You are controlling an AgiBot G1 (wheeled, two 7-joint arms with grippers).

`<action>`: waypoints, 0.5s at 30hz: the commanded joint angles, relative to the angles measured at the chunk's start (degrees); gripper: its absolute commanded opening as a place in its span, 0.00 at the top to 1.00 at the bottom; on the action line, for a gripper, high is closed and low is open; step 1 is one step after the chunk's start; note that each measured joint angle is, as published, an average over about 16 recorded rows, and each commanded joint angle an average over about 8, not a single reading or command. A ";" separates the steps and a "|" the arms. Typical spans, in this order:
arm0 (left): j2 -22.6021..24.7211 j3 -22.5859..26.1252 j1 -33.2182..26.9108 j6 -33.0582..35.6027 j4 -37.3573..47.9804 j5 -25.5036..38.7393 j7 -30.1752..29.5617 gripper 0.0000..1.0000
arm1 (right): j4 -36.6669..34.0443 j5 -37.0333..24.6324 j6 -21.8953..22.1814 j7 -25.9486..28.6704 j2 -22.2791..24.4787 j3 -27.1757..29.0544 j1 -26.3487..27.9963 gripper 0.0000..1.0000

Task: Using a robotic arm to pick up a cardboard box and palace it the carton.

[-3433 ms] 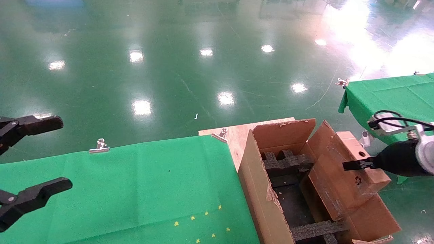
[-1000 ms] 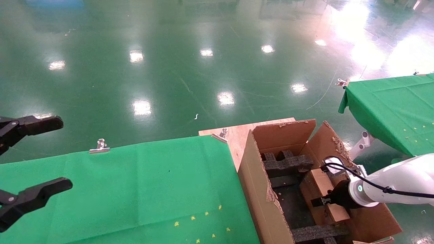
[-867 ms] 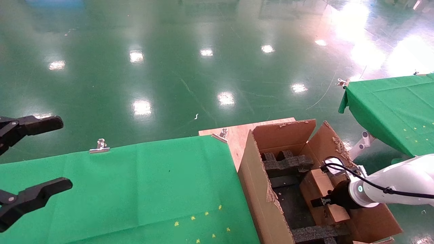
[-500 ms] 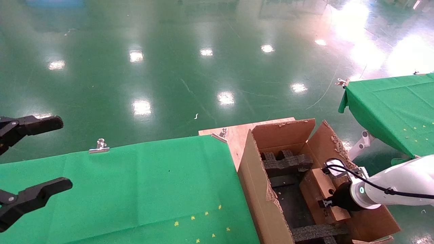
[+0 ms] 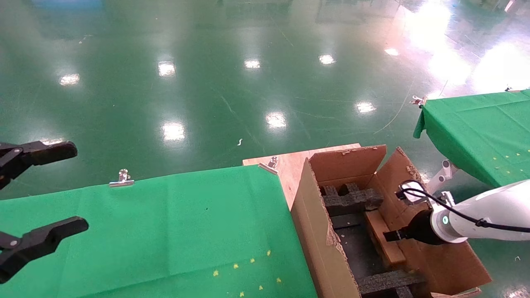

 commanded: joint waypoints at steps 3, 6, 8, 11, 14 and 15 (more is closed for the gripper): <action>0.00 0.00 0.00 0.00 0.00 0.00 0.00 0.00 | 0.64 -0.18 -0.10 0.15 0.40 0.51 1.19 0.00; 0.00 0.00 0.00 0.00 0.00 0.00 0.00 0.00 | 2.06 0.02 -0.41 0.04 0.93 1.42 3.12 0.00; 0.00 0.00 0.00 0.00 0.00 0.00 0.00 0.00 | 3.25 0.24 -0.75 -0.12 1.29 2.19 4.78 0.00; 0.00 0.00 0.00 0.00 0.00 0.00 0.00 0.00 | 5.23 0.74 -1.45 -0.48 1.75 3.54 7.66 0.00; 0.00 0.00 0.00 0.00 0.00 0.00 0.00 0.00 | 7.33 1.44 -2.34 -0.97 2.13 5.03 10.81 0.00; 0.00 0.00 0.00 0.00 0.00 0.00 0.00 0.00 | 8.06 1.75 -2.67 -1.13 2.25 5.55 11.88 0.00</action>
